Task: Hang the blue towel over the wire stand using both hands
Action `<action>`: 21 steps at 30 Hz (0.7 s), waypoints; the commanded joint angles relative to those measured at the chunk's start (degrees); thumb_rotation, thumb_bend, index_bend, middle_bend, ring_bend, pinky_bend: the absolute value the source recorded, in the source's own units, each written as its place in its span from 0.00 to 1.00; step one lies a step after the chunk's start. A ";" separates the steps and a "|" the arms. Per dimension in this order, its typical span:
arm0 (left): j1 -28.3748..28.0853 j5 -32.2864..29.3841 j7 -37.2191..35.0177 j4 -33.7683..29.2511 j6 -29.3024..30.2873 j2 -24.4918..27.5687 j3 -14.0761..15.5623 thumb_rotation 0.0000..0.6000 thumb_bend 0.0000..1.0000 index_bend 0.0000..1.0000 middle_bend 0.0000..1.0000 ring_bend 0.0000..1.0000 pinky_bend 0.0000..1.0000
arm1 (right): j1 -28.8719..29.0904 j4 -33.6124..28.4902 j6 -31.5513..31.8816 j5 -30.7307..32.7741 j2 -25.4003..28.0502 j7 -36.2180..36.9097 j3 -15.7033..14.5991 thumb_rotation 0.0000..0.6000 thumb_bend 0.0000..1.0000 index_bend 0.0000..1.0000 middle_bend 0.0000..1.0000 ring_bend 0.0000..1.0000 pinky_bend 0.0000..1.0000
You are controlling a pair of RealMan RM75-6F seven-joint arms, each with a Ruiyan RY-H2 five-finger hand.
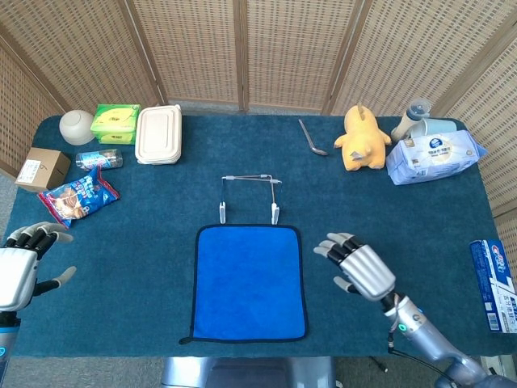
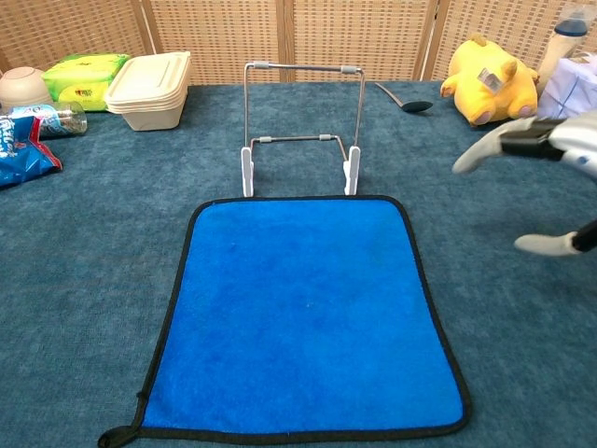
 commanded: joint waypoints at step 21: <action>-0.39 -0.60 -0.33 -0.27 -0.90 -0.20 0.28 1.00 0.24 0.39 0.32 0.27 0.27 | 8.05 19.02 0.64 -3.31 -12.01 7.95 -3.18 1.00 0.10 0.22 0.26 0.16 0.25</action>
